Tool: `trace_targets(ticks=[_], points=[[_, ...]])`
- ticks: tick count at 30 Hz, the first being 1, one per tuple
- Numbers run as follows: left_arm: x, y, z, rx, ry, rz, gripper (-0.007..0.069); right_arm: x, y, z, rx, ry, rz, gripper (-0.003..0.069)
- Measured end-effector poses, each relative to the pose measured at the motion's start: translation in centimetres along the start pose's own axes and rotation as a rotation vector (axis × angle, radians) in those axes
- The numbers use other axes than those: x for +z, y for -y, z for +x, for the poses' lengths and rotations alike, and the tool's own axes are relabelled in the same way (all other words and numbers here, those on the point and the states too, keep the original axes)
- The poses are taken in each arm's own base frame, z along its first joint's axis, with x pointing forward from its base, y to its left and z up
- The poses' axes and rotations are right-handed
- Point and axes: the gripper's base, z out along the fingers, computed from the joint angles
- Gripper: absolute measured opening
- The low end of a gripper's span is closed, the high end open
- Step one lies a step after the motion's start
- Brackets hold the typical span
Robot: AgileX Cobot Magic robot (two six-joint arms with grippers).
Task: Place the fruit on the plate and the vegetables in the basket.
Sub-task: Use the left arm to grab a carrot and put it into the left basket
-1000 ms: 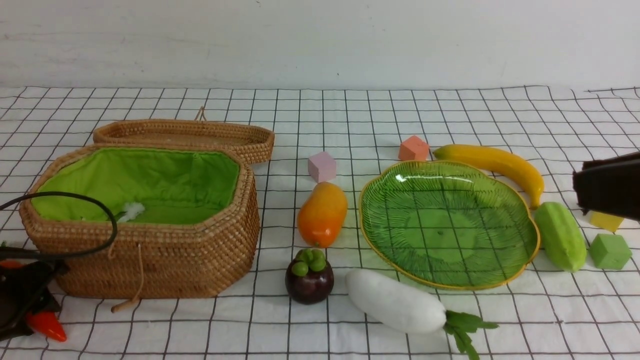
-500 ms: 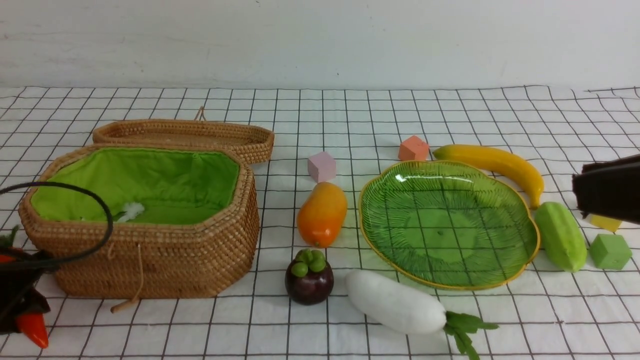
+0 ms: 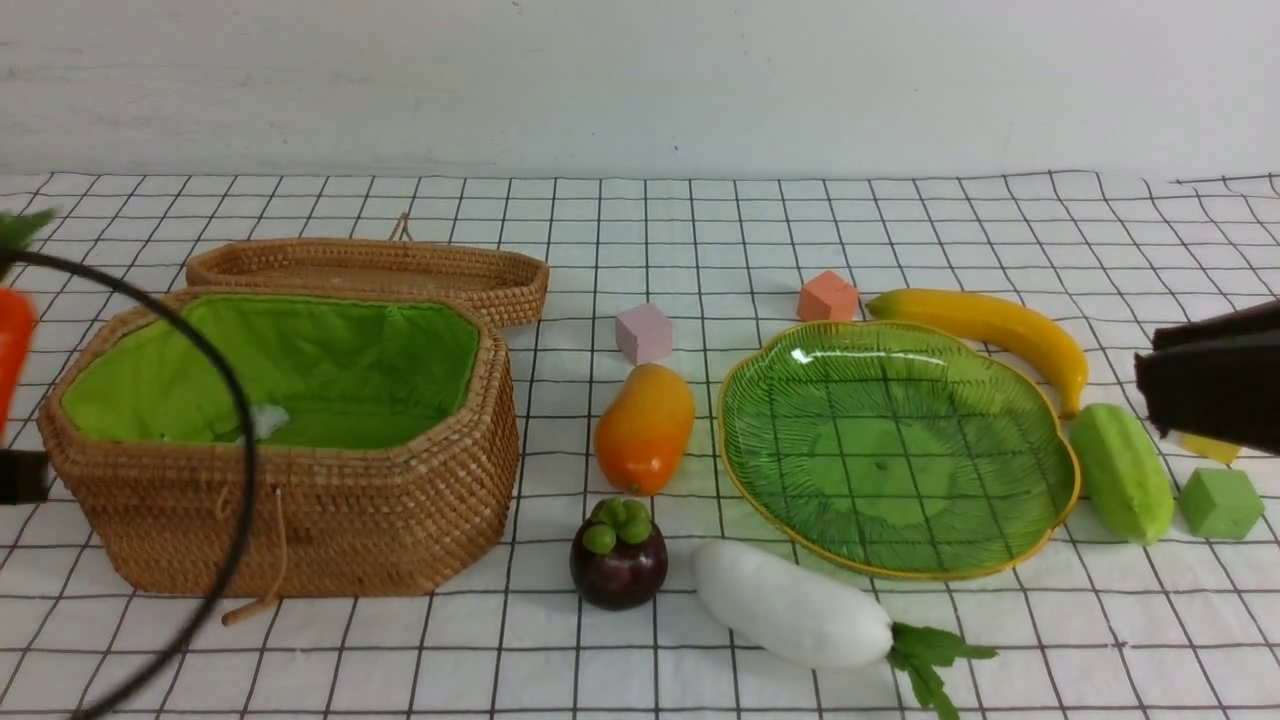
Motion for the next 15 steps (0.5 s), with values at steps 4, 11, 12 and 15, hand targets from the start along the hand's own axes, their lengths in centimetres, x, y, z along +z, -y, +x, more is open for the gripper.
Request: trace_targets(ticks=[4,11,12,15], points=[[-0.1,2.1,-2.8,0.531,0.025,0.116,0.0258,0.0,-0.4,0.0,-0.042,0.000,-0.040,0.0108],[5.5,2.7,-5.6,1.072,-0.058,0.169,0.0258,0.0,-0.8,0.3,-0.045,-0.031,-0.091,0.0108],[6.5,2.6,-5.6,1.109,-0.085,0.164,0.0258,0.0,-0.9,0.3,-0.045,-0.035,-0.095,0.0108],[8.5,2.5,-5.3,1.166,-0.140,0.150,0.0258,-0.1,-0.9,0.3,-0.044,-0.036,-0.099,0.0108]])
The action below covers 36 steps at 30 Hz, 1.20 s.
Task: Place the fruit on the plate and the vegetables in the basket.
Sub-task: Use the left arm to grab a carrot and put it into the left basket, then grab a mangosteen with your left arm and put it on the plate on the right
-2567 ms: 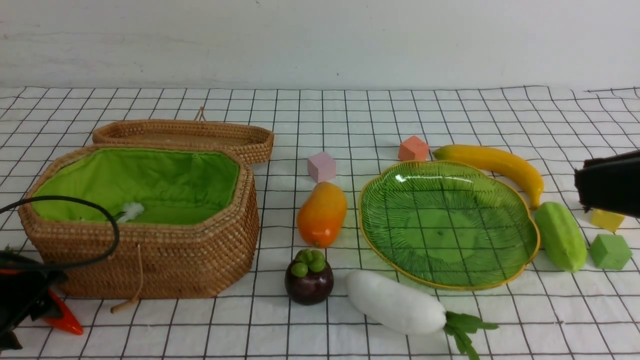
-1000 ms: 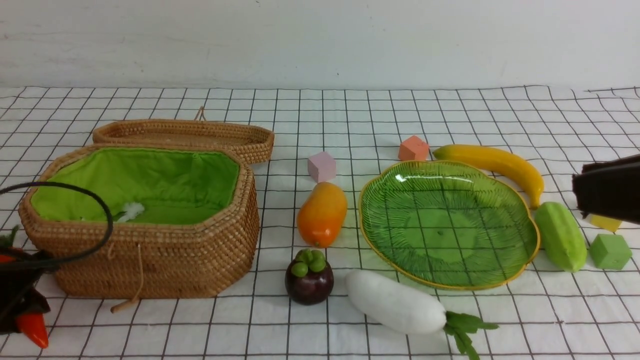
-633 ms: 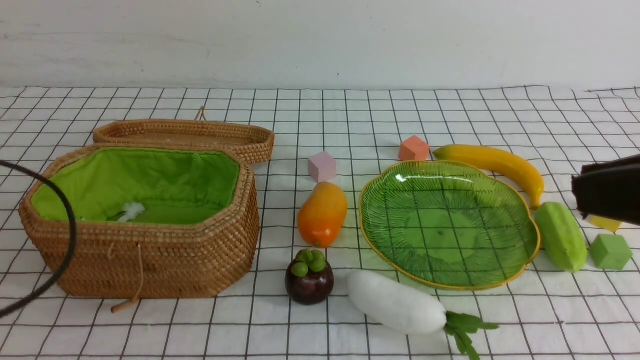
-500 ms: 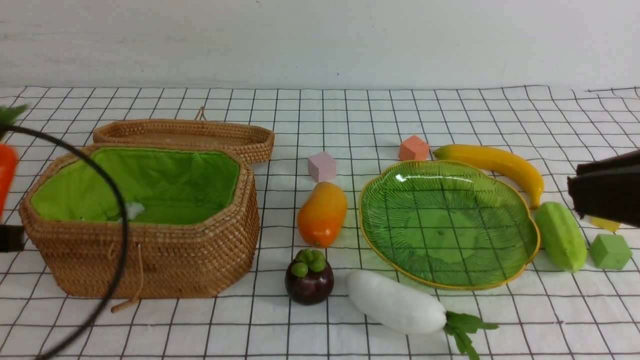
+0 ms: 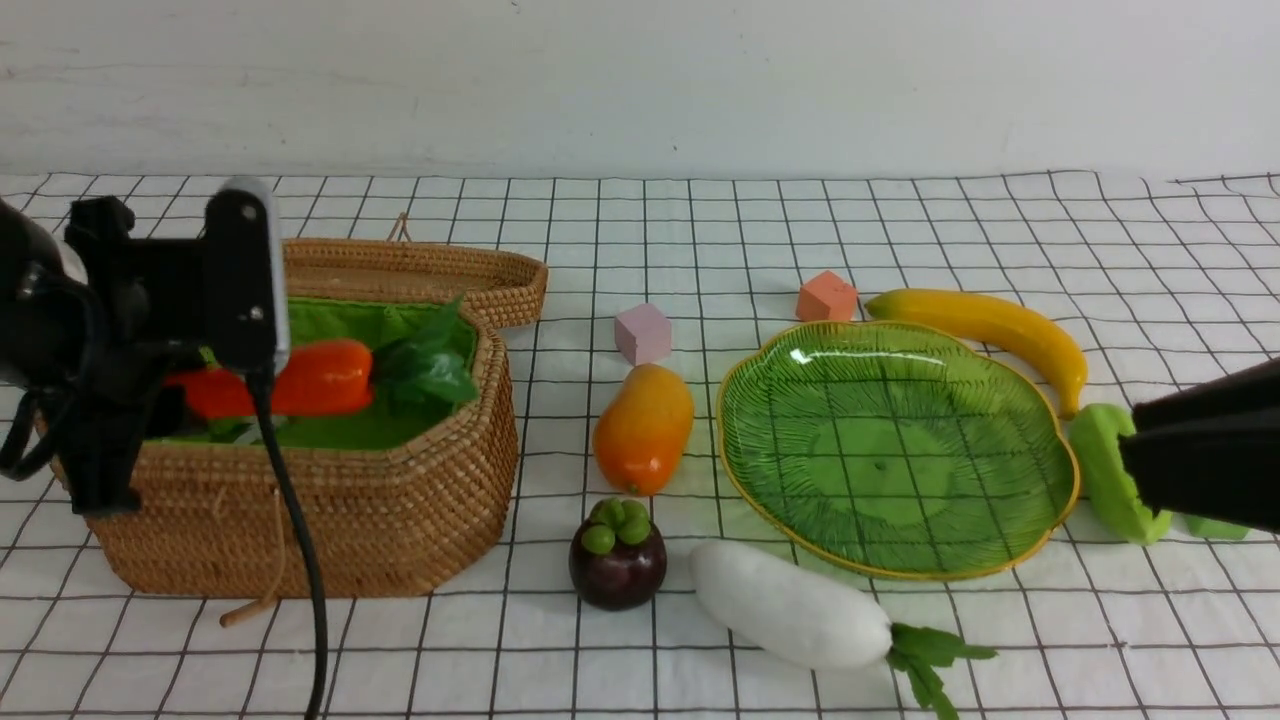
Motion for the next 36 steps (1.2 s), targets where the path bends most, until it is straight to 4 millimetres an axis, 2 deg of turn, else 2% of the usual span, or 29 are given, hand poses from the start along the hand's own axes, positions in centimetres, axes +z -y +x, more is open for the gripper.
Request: trace_targets(ticks=[1,3,7,10,14,15,17,18,19,20,21,22,24,25,27,28,29,30,32,35,36], points=[[1.4,-0.1,0.2,0.017,-0.042,0.016,0.0258,0.0,0.0,0.0,0.001,0.001,-0.001,0.0108],[2.3,-0.2,0.4,0.013,-0.079,0.010,0.0258,0.0,0.0,0.0,0.001,0.000,-0.003,0.0108],[2.3,-1.0,0.4,-0.055,-0.084,-0.072,0.0273,0.0,0.0,0.0,0.001,0.001,-0.001,0.0108],[2.0,-1.3,0.3,-0.106,-0.065,-0.115,0.0337,0.0,0.0,-0.1,0.001,0.007,0.001,0.0108],[0.8,-1.5,0.4,-0.218,-0.045,-0.154,0.0567,0.0,0.2,-0.2,0.001,0.025,0.018,0.0110],[0.6,-1.5,0.5,-0.245,-0.048,-0.151,0.0601,0.0,0.2,-0.2,0.001,0.027,0.020,0.0111],[0.2,-1.4,0.5,-0.286,-0.045,-0.150,0.0636,0.0,0.2,-0.2,0.002,0.027,0.020,0.0112],[-0.5,-1.2,0.4,-0.447,-0.012,-0.136,0.0657,0.0,0.2,-0.2,0.017,0.027,0.020,0.0113],[-0.9,-1.1,0.3,-0.538,0.016,-0.130,0.0652,0.0,0.2,-0.2,0.036,0.027,0.019,0.0114],[-1.4,-1.0,0.0,-0.662,0.060,-0.119,0.0635,0.0,0.2,-0.2,0.056,0.027,0.018,0.0114],[-1.7,-1.0,-0.1,-0.685,0.073,-0.118,0.0630,0.0,0.2,-0.2,0.061,0.027,0.018,0.0115],[-2.6,-0.7,-1.0,-0.860,0.147,-0.080,0.0568,0.0,0.2,-0.2,0.111,0.024,0.017,0.0115],[-3.3,-0.3,-2.0,-0.956,0.199,-0.038,0.0496,0.0,0.2,-0.2,0.149,0.021,0.017,0.0115],[-4.0,0.6,-3.7,-1.023,0.242,0.043,0.0375,0.0,0.2,-0.1,0.186,0.013,0.019,0.0117],[-4.6,1.8,-5.9,-1.020,0.262,0.140,0.0236,-0.1,0.2,0.1,0.221,-0.008,0.031,0.0117],[-4.8,2.8,-7.5,-1.005,0.256,0.212,0.0121,-0.2,0.2,0.3,0.239,-0.020,0.041,0.0117],[-4.8,2.9,-7.7,-0.999,0.254,0.220,0.0121,-0.2,0.2,0.3,0.239,-0.024,0.047,0.0117],[-5.1,3.9,-9.9,-0.947,0.253,0.288,0.0022,-0.5,0.2,0.6,0.255,-0.043,0.071,0.0117],[-5.1,4.6,-12.4,-0.863,0.242,0.348,-0.0013,-1.1,-0.1,1.0,0.269,-0.069,0.107,0.0117],[-4.7,4.9,-14.9,-0.760,0.228,0.393,-0.0010,-2.1,-0.6,1.6,0.273,-0.094,0.149,0.0117],[-4.2,4.9,-16.5,-0.708,0.221,0.410,0.0004,-3.1,-1.2,2.0,0.266,-0.098,0.173,0.0117]])
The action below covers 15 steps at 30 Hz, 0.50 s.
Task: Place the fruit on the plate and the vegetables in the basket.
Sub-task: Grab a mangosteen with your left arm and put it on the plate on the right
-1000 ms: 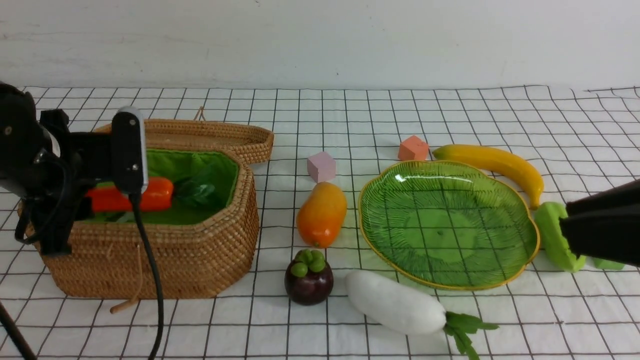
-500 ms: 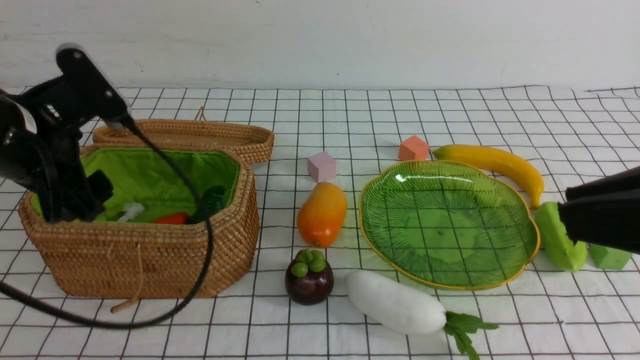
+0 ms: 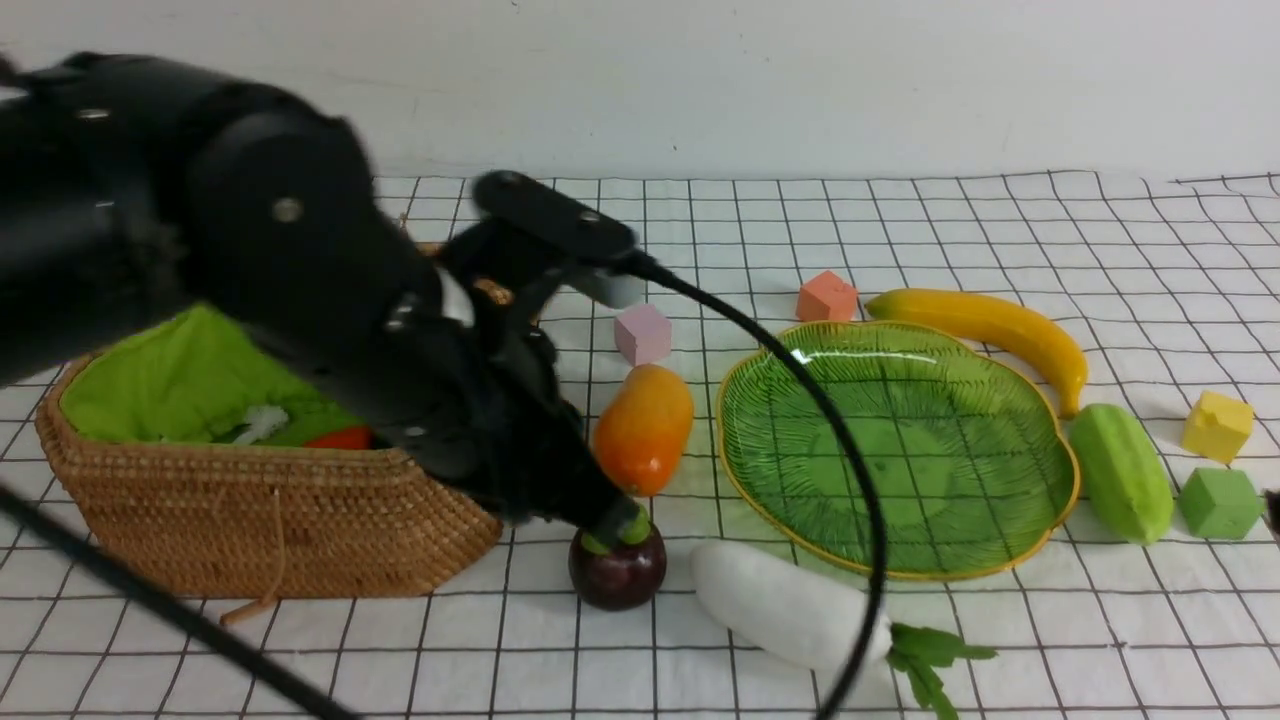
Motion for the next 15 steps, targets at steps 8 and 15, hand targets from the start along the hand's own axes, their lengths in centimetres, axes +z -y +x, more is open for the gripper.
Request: trace_targets(ticks=[8,15], points=[[6.2,0.2,-3.6,0.078,-0.107,0.027,0.0307,-3.8,-1.6,2.6,-0.033,0.033,0.062,0.0120],[11.6,-1.3,-3.6,0.188,-0.180,-0.090,0.0595,-5.3,-2.4,3.6,-0.060,0.089,0.084,0.0120]])
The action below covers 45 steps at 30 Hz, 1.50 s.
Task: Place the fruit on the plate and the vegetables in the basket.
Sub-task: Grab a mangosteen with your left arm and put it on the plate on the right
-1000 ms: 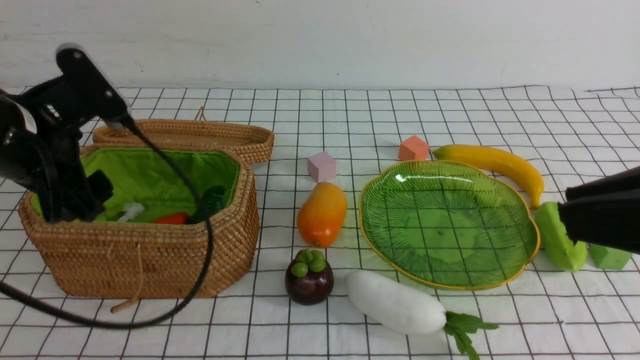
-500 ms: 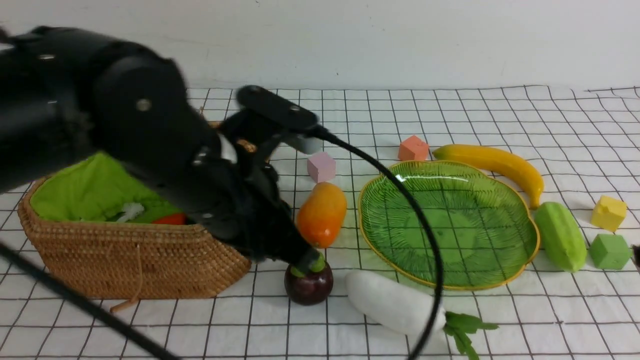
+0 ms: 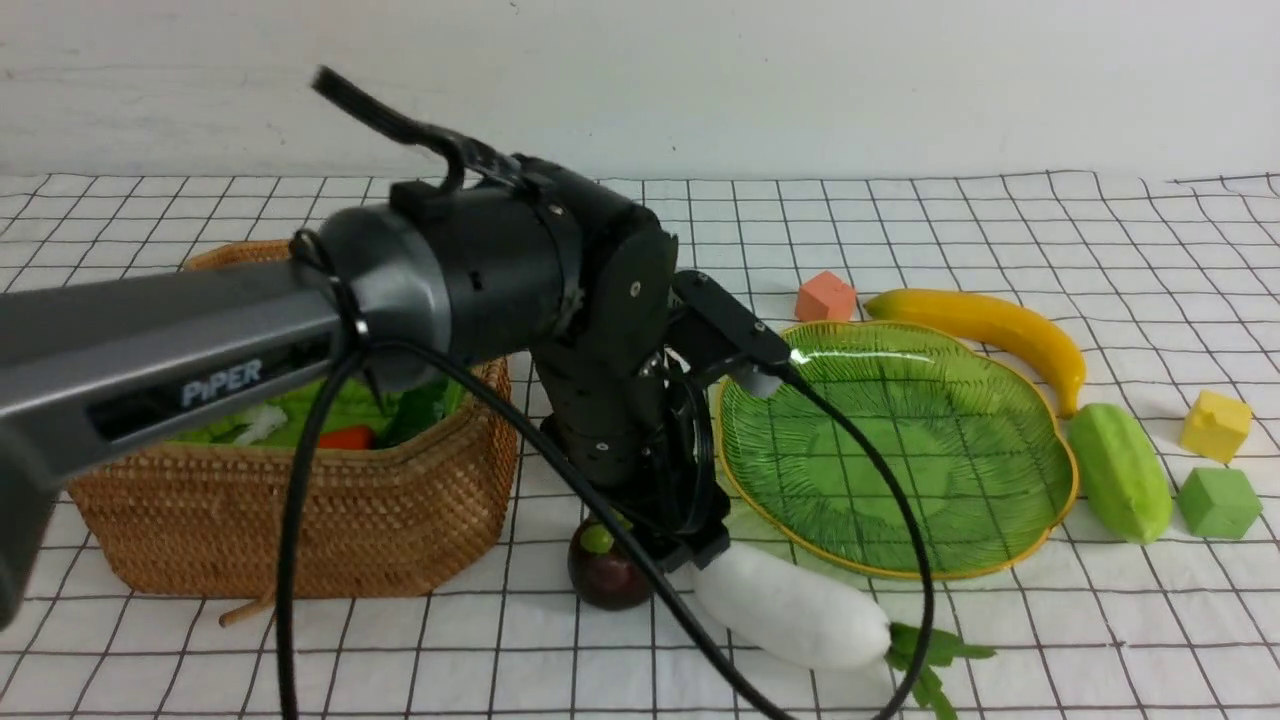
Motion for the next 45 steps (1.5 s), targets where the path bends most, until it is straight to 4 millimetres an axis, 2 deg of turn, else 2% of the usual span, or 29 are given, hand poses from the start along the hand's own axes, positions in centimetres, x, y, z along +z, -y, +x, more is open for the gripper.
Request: trace_targets(ticks=[4,14,29,34,35,36,37,39,40,43,44,45], points=[[1.8,-0.6,-0.3,0.070,0.006,-0.078,0.0622,0.4,0.1,0.3,0.006,-0.016,-0.003,0.0120],[5.1,-0.3,0.3,0.079,-0.082,-0.055,0.0605,0.9,0.3,0.8,0.013,-0.040,-0.003,0.0126],[5.3,-0.4,1.0,0.045,-0.162,-0.067,0.0547,0.9,0.3,0.8,-0.006,-0.040,-0.003,0.0130],[4.1,-0.5,0.5,0.033,-0.157,-0.069,0.0547,0.9,0.4,0.8,-0.004,-0.045,0.012,0.0130],[2.8,-0.2,-0.4,0.035,-0.129,-0.071,0.0547,0.9,0.7,0.9,0.021,-0.054,0.048,0.0130],[2.8,-0.2,-0.4,0.035,-0.129,-0.071,0.0547,0.9,0.8,0.9,0.035,-0.056,0.055,0.0130],[1.4,0.5,-1.5,0.041,-0.083,-0.065,0.0547,0.8,1.5,1.0,0.088,-0.063,0.139,0.0130],[0.2,1.2,-2.6,0.045,-0.032,-0.056,0.0547,0.8,2.1,1.0,0.136,-0.051,0.200,0.0130],[-1.3,2.5,-4.4,0.034,0.069,-0.017,0.0547,0.6,2.7,0.9,0.200,-0.025,0.264,0.0130],[-2.7,4.1,-7.1,-0.009,0.246,0.060,0.0547,0.5,3.0,0.8,0.239,-0.003,0.305,0.0134],[-2.7,4.1,-7.3,-0.015,0.258,0.065,0.0547,0.5,3.0,0.7,0.241,-0.002,0.305,0.0134],[-2.6,4.4,-8.6,-0.042,0.330,0.096,0.0547,0.6,3.0,0.7,0.246,-0.002,0.299,0.0135]])
